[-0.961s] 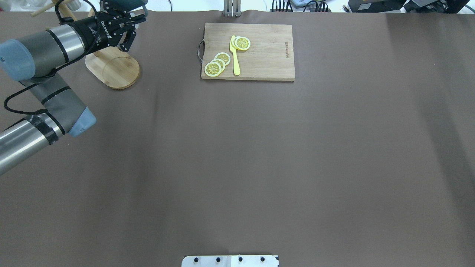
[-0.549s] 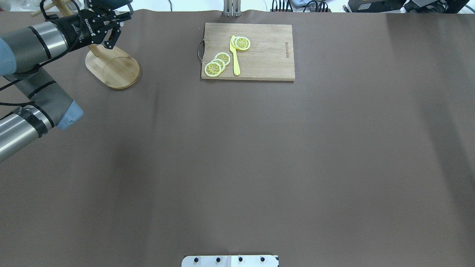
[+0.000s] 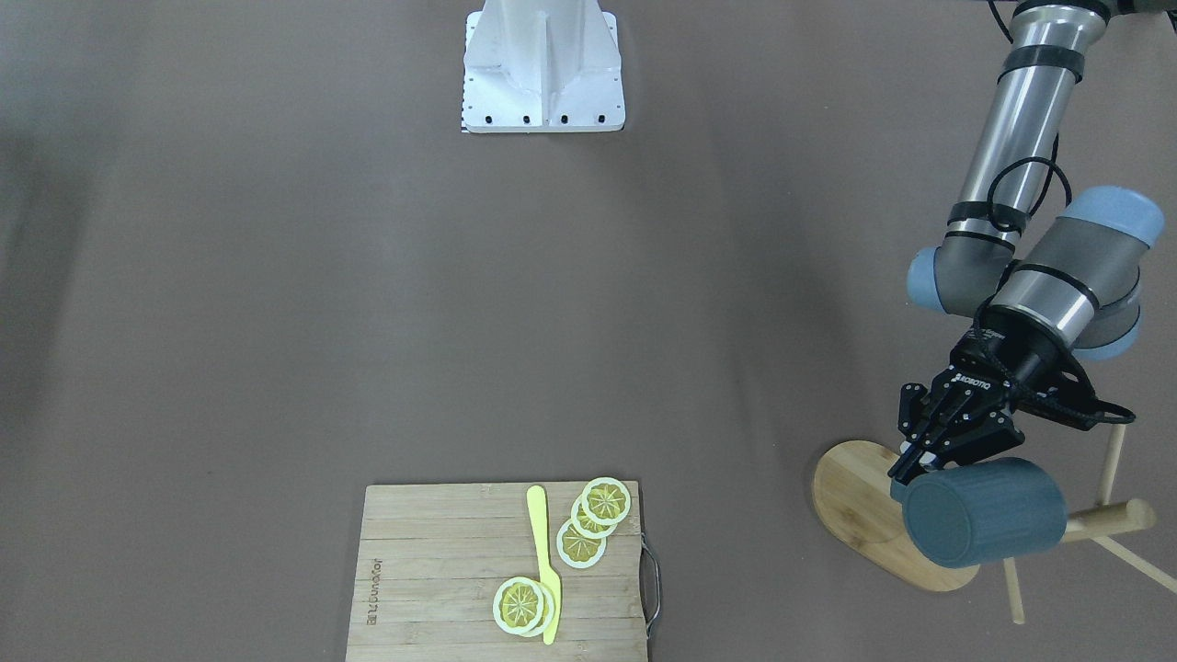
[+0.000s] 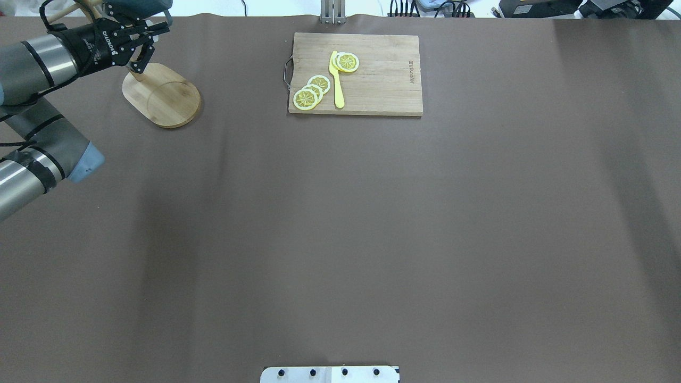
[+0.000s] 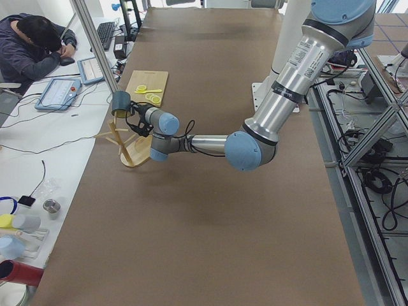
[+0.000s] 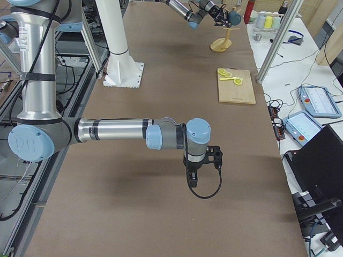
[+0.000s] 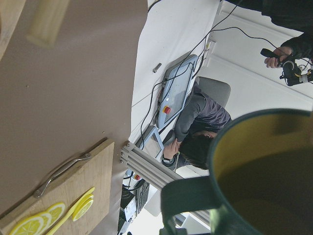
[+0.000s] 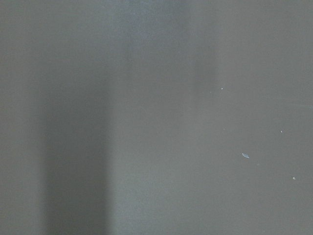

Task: Hang cup on storage rack
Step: 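Hook the mug handle onto a peg of the wooden stand with the left gripper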

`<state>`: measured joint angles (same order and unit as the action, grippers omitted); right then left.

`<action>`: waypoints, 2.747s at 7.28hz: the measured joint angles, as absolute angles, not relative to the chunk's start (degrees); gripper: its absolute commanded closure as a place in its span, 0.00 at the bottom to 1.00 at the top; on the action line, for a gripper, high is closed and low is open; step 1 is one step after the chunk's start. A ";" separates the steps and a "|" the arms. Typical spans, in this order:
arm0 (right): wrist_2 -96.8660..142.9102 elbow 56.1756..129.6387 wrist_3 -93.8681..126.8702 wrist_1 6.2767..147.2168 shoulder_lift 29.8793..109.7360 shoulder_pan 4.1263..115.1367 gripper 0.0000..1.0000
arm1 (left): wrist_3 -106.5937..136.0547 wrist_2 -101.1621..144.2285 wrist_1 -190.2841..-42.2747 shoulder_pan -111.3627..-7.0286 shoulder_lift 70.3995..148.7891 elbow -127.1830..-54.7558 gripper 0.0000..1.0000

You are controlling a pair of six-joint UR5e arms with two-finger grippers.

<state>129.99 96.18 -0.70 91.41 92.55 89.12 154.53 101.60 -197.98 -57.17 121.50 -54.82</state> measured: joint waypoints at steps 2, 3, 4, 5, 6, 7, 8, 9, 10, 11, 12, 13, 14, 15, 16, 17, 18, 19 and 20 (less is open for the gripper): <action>129.99 96.20 -0.70 91.41 92.55 89.12 0.00 | 154.57 101.66 -198.15 -57.95 121.69 -53.87 1.00; 129.99 96.21 -0.70 91.41 92.55 89.12 0.00 | 154.59 101.68 -198.18 -58.28 121.71 -53.40 1.00; 129.99 96.23 -0.70 91.39 92.57 89.12 0.00 | 154.59 101.68 -198.21 -58.53 121.72 -52.83 1.00; 129.99 96.23 -0.70 91.35 92.64 89.13 0.00 | 154.60 101.71 -198.54 -58.65 121.65 -52.32 1.00; 129.99 96.24 -0.70 91.35 92.68 89.15 0.00 | 154.60 101.75 -199.83 -58.68 121.43 -51.55 1.00; 129.99 96.24 -0.70 91.38 92.70 89.14 0.00 | 154.60 101.77 -201.69 -58.70 121.24 -50.43 1.00; 129.99 96.27 -0.70 91.38 92.72 89.14 0.00 | 154.60 101.77 -202.94 -58.70 121.11 -49.73 1.00; 129.99 96.30 -0.70 91.35 92.72 89.13 0.00 | 154.60 101.78 -203.70 -58.67 120.96 -49.42 1.00; 129.99 96.31 -0.70 91.33 92.72 89.12 0.00 | 154.60 101.78 -204.22 -58.58 120.62 -49.29 1.00; 129.99 96.32 -0.70 91.32 92.71 89.12 0.00 | 154.60 101.78 -204.57 -58.50 120.19 -49.26 1.00; 129.99 96.33 -0.70 91.32 92.67 89.12 0.00 | 154.60 101.78 -204.71 -58.45 119.99 -49.23 1.00; 129.99 96.33 -0.70 91.32 92.65 89.12 0.00 | 154.58 101.74 -204.76 -58.37 119.93 -49.22 1.00; 129.99 96.33 -0.70 91.32 92.64 89.12 0.00 | 154.54 101.62 -204.78 -58.27 119.90 -49.23 0.08; 129.99 96.33 -0.70 91.32 92.61 89.12 0.00 | 154.43 101.48 -204.78 -58.07 119.90 -49.30 0.01; 129.99 96.33 -0.70 91.32 92.58 89.12 0.00 | 153.28 101.35 -204.79 -57.72 119.93 -49.32 0.01; 129.99 96.33 -0.70 91.32 92.54 89.12 0.00 | 151.24 101.24 -204.78 -57.31 119.96 -49.34 0.01; 129.99 96.33 -0.70 91.32 92.50 89.12 0.00 | 149.96 101.19 -204.78 -57.09 119.95 -49.37 0.01; 129.99 96.33 -0.70 91.32 92.49 89.12 0.00 | 149.38 101.17 -204.79 -57.01 119.92 -49.41 0.01; 129.99 96.33 -0.70 91.32 92.50 89.12 0.00 | 149.17 101.18 -204.78 -56.98 119.90 -49.54 0.01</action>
<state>129.99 96.33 -0.70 91.32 92.50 89.12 149.17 101.18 -204.78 -56.98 119.90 -49.54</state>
